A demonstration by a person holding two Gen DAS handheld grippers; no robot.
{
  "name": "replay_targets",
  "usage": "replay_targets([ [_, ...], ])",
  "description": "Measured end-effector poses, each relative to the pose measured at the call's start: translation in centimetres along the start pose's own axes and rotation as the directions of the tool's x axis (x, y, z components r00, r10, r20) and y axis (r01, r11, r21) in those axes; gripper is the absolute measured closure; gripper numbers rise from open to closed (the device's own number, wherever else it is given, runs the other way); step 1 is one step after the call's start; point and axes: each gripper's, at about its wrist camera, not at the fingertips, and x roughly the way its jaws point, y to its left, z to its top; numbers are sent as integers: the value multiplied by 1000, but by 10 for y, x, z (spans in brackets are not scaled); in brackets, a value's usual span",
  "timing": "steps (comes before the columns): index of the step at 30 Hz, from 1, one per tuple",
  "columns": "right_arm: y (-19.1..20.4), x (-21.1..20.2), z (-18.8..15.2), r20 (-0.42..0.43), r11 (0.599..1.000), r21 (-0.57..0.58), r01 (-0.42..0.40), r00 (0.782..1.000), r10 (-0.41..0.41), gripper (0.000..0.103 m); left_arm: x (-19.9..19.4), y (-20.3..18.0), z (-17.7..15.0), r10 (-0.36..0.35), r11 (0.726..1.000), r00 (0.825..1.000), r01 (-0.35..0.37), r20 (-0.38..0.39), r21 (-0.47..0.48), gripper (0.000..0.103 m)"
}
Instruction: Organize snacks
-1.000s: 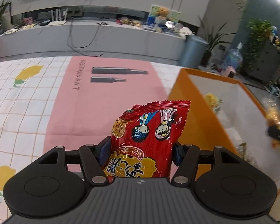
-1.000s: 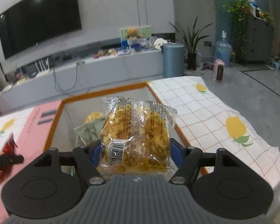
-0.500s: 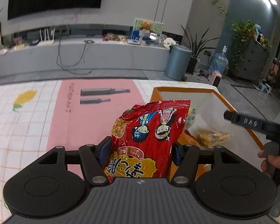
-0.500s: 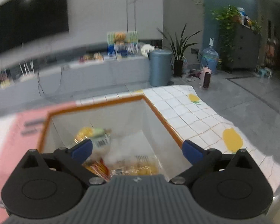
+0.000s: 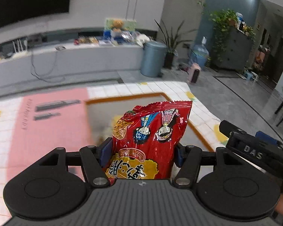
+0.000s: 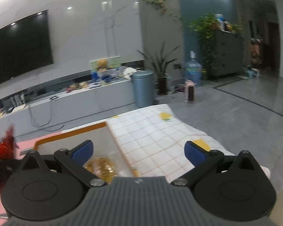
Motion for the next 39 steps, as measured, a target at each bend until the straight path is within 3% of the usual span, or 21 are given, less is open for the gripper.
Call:
replay_targets([
  [4,-19,3,1,-17,995,96,-4,1000,6,3,35,-16,-1,-1,1000,1000,1,-25,-3,30],
  [9,-39,-2,0,1,959,283,-10,1000,10,3,58,-23,-5,21,1000,1000,-21,-20,-2,26],
  [11,-39,-10,3,50,954,298,-14,999,-1,3,60,-27,-10,52,999,998,-53,16,9,8],
  [14,-39,-19,6,102,952,303,-39,995,9,3,60,-34,-18,108,993,994,-109,34,42,6],
  [22,-38,-11,4,37,954,296,-33,999,23,3,48,-37,-21,83,996,996,-83,20,26,6],
  [24,-36,-9,4,25,961,276,-1,1000,-6,3,39,-37,-23,110,994,994,-110,25,22,6],
  [27,-34,-13,3,38,965,229,126,990,-138,3,23,-37,-24,132,991,991,-133,33,19,6],
  [29,-35,-14,2,32,961,224,161,985,-172,3,8,-37,-24,153,988,987,-153,41,11,6],
  [31,-40,-13,-2,0,959,251,133,991,-137,3,-9,-36,-23,171,985,985,-172,33,5,6],
  [33,-43,-9,-9,-68,954,292,66,997,-48,3,-26,-36,-21,189,982,982,-189,9,-1,6],
  [34,-43,-5,-11,-144,953,299,42,990,1,3,-36,-36,-20,189,982,982,-189,13,4,6],
  [36,-42,1,-15,-279,956,293,-17,955,102,3,-57,-36,-20,196,981,980,-196,29,11,6],
  [39,-38,-19,-23,-293,958,275,-86,941,169,3,-82,-40,-20,202,979,979,-203,23,29,6],
])
